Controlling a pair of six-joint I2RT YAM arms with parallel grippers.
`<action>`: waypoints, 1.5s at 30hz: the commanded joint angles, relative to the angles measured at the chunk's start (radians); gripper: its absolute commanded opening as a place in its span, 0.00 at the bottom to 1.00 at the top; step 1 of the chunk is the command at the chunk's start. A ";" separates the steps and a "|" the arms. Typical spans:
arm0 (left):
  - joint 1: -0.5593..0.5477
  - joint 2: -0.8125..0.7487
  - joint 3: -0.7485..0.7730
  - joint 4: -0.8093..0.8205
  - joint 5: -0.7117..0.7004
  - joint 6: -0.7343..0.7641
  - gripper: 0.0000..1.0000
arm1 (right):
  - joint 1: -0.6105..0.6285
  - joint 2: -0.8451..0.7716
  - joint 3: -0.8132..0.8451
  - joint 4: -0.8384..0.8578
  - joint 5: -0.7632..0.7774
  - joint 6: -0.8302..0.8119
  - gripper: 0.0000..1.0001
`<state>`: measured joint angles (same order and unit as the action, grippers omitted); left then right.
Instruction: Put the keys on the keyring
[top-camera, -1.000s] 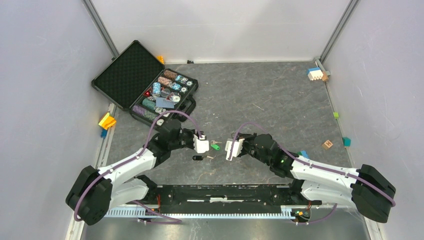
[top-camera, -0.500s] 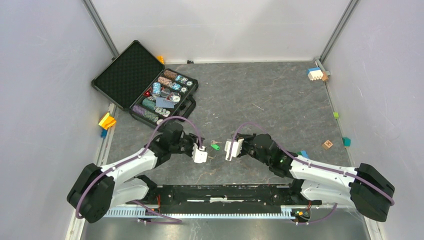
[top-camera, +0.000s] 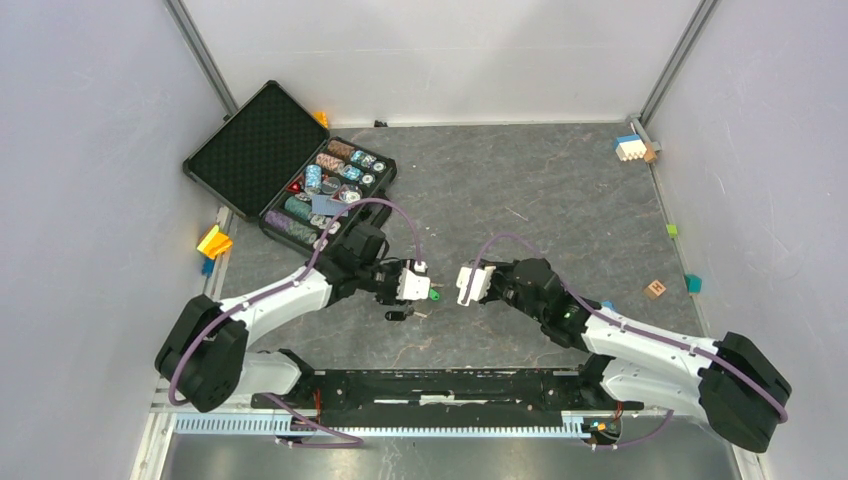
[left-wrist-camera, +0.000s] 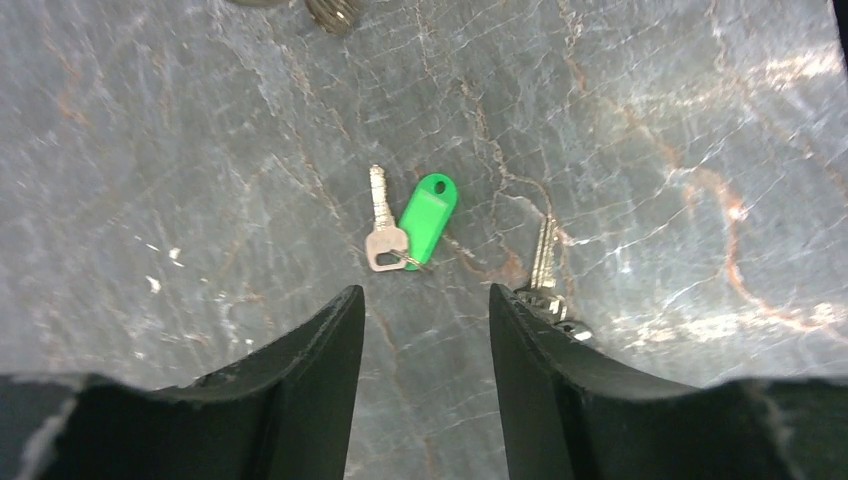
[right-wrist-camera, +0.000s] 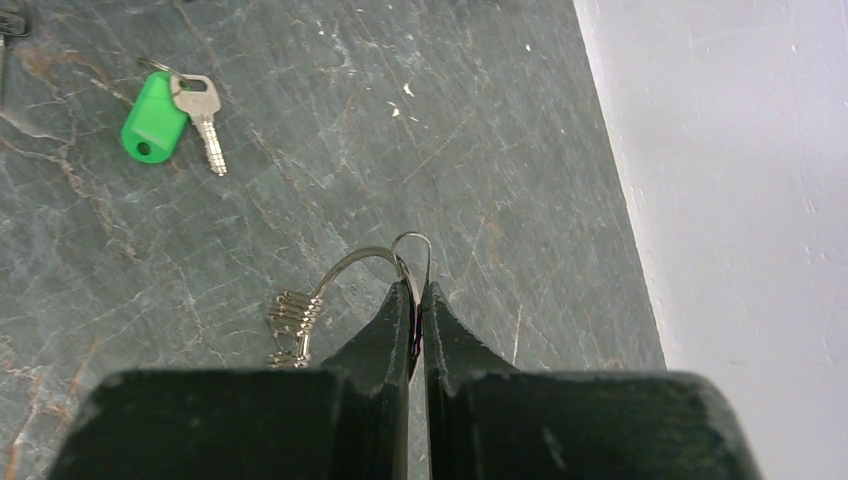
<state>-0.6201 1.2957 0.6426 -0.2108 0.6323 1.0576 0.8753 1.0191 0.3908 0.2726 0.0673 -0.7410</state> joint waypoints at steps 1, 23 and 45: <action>-0.046 0.003 0.035 0.007 -0.062 -0.273 0.54 | -0.025 -0.043 0.044 0.032 -0.017 0.019 0.00; -0.147 0.353 0.374 -0.228 -0.432 -0.716 0.53 | -0.070 -0.067 0.039 0.023 -0.029 0.019 0.00; -0.143 0.386 0.427 -0.259 -0.405 -0.707 0.18 | -0.076 -0.065 0.040 0.010 -0.053 0.019 0.00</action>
<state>-0.7681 1.7264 1.0615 -0.4850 0.1940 0.3492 0.8040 0.9691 0.3908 0.2611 0.0280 -0.7330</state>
